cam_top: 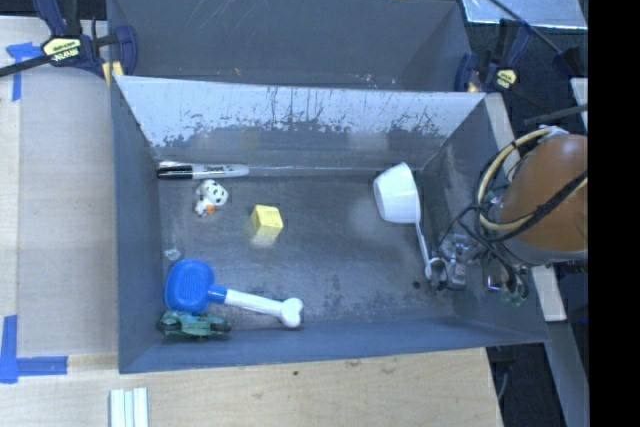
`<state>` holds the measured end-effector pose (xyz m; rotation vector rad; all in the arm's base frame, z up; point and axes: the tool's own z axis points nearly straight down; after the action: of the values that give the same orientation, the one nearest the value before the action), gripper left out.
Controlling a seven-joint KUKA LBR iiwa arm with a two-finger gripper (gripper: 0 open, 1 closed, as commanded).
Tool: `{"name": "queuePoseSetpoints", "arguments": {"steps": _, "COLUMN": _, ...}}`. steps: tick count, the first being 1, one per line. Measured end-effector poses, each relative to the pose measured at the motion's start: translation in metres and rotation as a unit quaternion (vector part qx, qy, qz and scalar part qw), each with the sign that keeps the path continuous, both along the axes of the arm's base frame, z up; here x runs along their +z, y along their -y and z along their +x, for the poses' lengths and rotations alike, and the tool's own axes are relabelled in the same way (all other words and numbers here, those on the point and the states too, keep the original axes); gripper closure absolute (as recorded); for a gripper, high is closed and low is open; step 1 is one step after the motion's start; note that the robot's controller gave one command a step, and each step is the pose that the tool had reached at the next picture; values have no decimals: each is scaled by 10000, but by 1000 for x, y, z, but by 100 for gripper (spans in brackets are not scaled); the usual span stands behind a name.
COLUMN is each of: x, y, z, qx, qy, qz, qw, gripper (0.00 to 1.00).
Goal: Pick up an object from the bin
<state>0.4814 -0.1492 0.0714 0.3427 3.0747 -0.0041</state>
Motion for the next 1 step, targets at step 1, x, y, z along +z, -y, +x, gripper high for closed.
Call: {"name": "queuePoseSetpoints", "arguments": {"steps": 1, "x": 55, "y": -16, "z": 32, "qx": -33, "qy": 53, "qz": -11, "qw": 10000, "gripper": 100}}
